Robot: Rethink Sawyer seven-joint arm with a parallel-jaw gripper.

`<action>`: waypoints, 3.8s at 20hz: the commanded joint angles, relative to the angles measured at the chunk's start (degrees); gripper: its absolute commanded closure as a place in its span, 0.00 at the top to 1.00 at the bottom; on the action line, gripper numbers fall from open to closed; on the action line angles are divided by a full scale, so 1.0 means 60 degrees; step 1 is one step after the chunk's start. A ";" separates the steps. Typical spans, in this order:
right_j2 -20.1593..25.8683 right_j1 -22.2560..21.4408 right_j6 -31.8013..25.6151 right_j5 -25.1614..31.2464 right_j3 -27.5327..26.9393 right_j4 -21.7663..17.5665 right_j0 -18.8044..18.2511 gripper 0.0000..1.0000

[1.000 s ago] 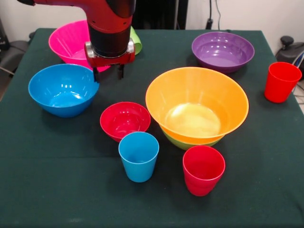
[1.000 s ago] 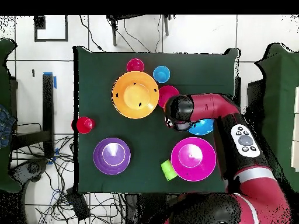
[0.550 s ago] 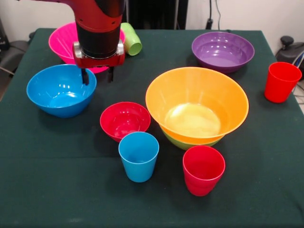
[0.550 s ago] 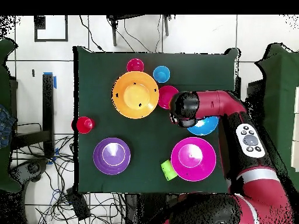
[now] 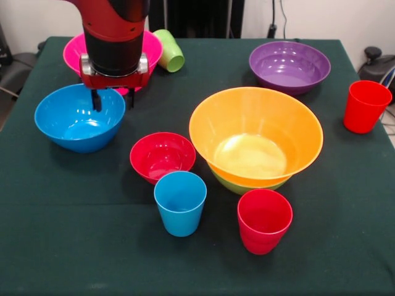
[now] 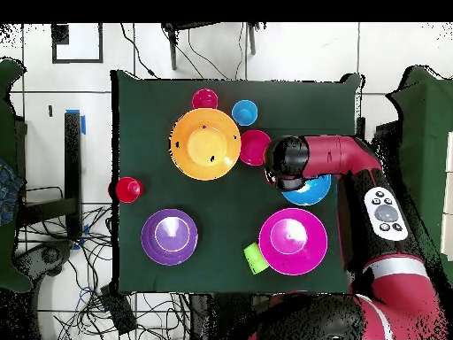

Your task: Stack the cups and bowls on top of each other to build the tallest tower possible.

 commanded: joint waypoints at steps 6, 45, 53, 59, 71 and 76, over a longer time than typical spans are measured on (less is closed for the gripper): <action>-0.0246 0.0744 -0.0738 -0.0539 -0.0432 -0.1025 0.0473 1.00; 0.0048 0.0449 -0.1238 0.0016 -0.0262 -0.0395 0.0238 1.00; 0.0089 0.0487 -0.1251 -0.0061 -0.0229 -0.0388 0.0218 1.00; 0.0117 0.0549 -0.1218 -0.0219 -0.0158 -0.0379 0.0154 1.00; -0.0038 0.1156 -0.1015 -0.0910 -0.0447 -0.0870 0.0220 1.00; -0.0079 0.1319 -0.0897 -0.1115 -0.0488 -0.0945 0.0238 1.00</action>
